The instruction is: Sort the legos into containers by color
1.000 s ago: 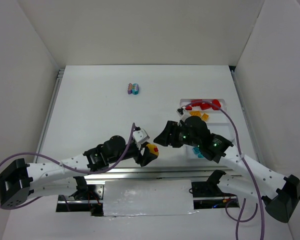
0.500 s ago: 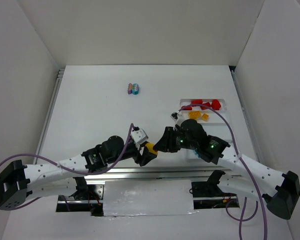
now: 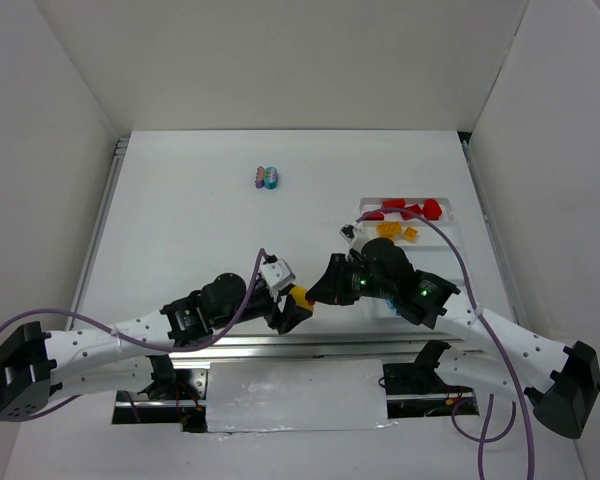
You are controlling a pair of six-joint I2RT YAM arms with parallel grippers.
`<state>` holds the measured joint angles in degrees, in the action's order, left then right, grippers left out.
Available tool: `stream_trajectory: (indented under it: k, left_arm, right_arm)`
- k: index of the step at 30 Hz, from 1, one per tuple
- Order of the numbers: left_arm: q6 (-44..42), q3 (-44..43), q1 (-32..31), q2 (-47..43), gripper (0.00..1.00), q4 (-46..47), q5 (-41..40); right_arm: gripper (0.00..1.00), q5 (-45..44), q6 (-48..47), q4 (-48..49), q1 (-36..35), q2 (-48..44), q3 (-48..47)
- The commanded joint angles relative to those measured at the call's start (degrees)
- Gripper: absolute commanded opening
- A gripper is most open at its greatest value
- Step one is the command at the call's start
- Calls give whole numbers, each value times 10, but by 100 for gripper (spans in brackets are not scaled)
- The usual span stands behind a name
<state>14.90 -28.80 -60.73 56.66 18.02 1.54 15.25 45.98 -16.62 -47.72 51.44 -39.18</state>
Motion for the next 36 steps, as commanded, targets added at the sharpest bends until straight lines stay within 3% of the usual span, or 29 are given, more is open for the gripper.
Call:
stream_trajectory:
  k: [1, 5, 10, 17, 18, 19, 23, 30, 36]
  left_arm:
    - [-13, 0, -3, -12, 0, 41, -13]
    - [-14, 1, -3, -15, 0, 47, -13]
    - [-14, 3, -3, -23, 0, 45, -12]
    - [-14, 13, -3, -41, 0, 53, -13]
    - [-14, 14, -3, -42, 0, 54, -13]
    - [-14, 14, -3, -45, 0, 54, -12]
    - [-15, 14, -3, -47, 0, 55, -9]
    - [-15, 14, -3, -50, 0, 54, -11]
    - [-15, 15, -3, -53, 0, 55, -13]
  right_arm:
    - [10, 36, 0, 40, -9, -12, 6]
    - [55, 57, 10, 64, -8, -17, 17]
    - [58, 59, 8, 64, -8, -35, 14]
    - [52, 38, 2, 44, -7, -51, 11]
    - [49, 37, 3, 48, -5, -53, 16]
    - [39, 37, 3, 49, -5, -53, 18]
    - [26, 44, 7, 59, -4, -50, 23]
    - [27, 46, 3, 61, -4, -49, 19]
    - [36, 57, 5, 71, -4, -43, 28]
